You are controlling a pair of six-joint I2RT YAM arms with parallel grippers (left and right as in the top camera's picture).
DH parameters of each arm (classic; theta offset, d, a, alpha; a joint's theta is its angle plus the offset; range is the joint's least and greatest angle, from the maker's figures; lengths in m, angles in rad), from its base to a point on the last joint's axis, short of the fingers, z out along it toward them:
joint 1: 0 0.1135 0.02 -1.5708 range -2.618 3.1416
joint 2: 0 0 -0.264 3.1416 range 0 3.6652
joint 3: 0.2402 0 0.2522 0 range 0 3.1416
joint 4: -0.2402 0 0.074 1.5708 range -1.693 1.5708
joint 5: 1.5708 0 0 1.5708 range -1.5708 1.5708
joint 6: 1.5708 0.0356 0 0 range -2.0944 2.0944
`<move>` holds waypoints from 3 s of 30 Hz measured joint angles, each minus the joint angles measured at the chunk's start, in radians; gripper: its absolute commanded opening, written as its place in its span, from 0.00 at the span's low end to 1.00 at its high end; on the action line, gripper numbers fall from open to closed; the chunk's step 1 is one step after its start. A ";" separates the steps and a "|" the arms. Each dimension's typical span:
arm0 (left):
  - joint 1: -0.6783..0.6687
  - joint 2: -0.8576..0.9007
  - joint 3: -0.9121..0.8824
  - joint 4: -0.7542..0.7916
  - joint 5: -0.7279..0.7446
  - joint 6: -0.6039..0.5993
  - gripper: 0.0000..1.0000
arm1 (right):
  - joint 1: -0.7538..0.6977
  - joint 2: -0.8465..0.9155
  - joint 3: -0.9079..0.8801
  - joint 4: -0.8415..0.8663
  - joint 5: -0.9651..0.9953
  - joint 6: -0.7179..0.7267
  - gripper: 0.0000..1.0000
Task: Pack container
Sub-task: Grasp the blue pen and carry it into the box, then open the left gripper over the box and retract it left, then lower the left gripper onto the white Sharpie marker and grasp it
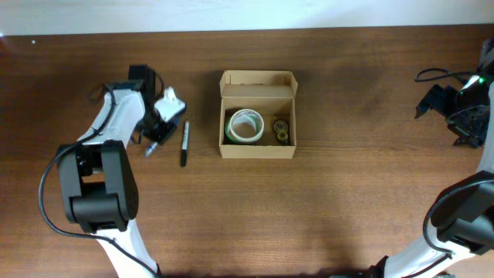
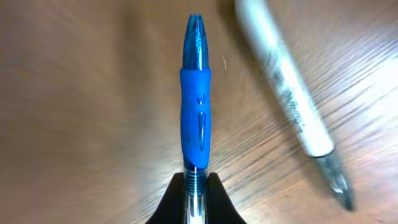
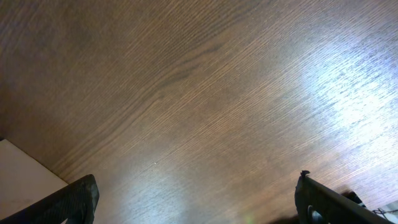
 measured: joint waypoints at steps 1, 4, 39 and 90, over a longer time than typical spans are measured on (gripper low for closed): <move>-0.007 -0.002 0.050 -0.020 0.003 0.000 0.02 | 0.000 0.000 0.000 0.000 0.000 0.000 0.99; -0.035 -0.026 0.230 -0.100 0.008 -0.009 0.02 | 0.000 0.000 0.000 0.000 0.000 0.000 0.99; -0.590 0.206 0.620 -0.416 0.107 0.269 0.02 | 0.000 0.000 0.000 0.000 0.000 0.000 0.99; 0.010 -0.502 -0.343 0.167 -0.014 -0.465 0.45 | 0.000 0.000 0.000 0.000 0.000 0.000 0.99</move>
